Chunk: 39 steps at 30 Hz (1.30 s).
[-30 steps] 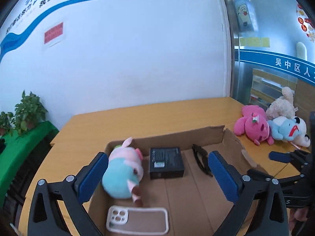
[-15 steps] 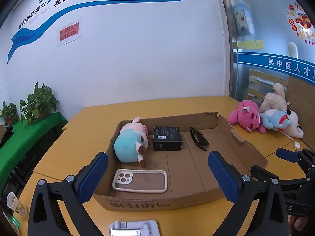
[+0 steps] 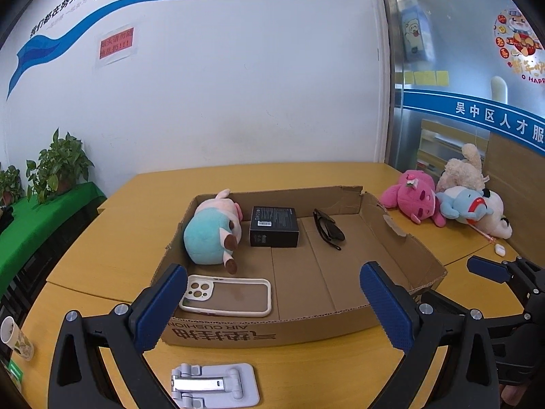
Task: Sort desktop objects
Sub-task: 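Move the right gripper to the white-and-grey phone stand, then grasp the phone stand by its base with the right gripper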
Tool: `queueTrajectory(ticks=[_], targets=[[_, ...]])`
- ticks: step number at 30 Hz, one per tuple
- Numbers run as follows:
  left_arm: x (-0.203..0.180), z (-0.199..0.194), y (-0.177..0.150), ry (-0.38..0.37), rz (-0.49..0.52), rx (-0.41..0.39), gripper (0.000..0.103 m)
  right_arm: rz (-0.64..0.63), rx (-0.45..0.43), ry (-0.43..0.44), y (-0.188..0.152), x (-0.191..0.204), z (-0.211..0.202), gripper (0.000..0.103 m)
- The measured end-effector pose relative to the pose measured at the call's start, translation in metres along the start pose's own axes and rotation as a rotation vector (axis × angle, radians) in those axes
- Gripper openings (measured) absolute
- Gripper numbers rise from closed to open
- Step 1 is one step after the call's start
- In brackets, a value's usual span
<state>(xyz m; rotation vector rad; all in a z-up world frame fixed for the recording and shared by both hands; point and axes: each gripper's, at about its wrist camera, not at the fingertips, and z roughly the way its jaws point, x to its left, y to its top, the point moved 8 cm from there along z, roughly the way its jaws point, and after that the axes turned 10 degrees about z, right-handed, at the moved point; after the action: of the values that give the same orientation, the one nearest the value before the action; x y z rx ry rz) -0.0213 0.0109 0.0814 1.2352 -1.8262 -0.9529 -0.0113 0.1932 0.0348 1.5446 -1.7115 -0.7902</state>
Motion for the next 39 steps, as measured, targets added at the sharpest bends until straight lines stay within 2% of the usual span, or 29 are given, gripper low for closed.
queueTrajectory(ticks=[3,5,10,15,19,21,28,30,32,34,38,39], targets=[[0.006,0.005,-0.009,-0.049,-0.007,0.038,0.103,0.007,0.021,0.016,-0.006,0.0,0.003,0.083],[0.015,0.005,-0.018,-0.064,-0.012,0.061,0.103,0.009,0.052,0.062,-0.013,0.005,0.006,0.083],[0.056,0.006,-0.054,-0.022,-0.018,0.119,0.103,-0.017,0.128,0.183,-0.035,0.028,0.017,0.083],[0.094,0.019,-0.102,-0.002,-0.087,0.211,0.102,-0.04,0.239,0.306,-0.065,0.072,0.039,0.083],[0.108,0.031,-0.135,-0.036,-0.139,0.271,0.097,-0.071,0.326,0.417,-0.088,0.118,0.055,0.083],[0.111,0.037,-0.15,-0.056,-0.152,0.303,0.09,-0.082,0.354,0.441,-0.098,0.135,0.062,0.082],[0.111,0.044,-0.179,-0.117,-0.178,0.358,0.081,-0.121,0.388,0.465,-0.117,0.168,0.084,0.08],[0.109,0.048,-0.185,-0.136,-0.184,0.376,0.073,-0.124,0.405,0.467,-0.121,0.171,0.089,0.075],[0.105,0.053,-0.19,-0.162,-0.195,0.396,0.064,-0.133,0.425,0.47,-0.126,0.174,0.095,0.053],[0.101,0.059,-0.196,-0.188,-0.203,0.426,0.055,-0.148,0.415,0.472,-0.126,0.175,0.096,0.046],[0.09,0.065,-0.198,-0.26,-0.232,0.438,0.039,-0.133,0.416,0.498,-0.123,0.174,0.1,0.041],[0.089,0.066,-0.198,-0.265,-0.234,0.439,0.039,-0.131,0.415,0.502,-0.123,0.173,0.1,0.041]])
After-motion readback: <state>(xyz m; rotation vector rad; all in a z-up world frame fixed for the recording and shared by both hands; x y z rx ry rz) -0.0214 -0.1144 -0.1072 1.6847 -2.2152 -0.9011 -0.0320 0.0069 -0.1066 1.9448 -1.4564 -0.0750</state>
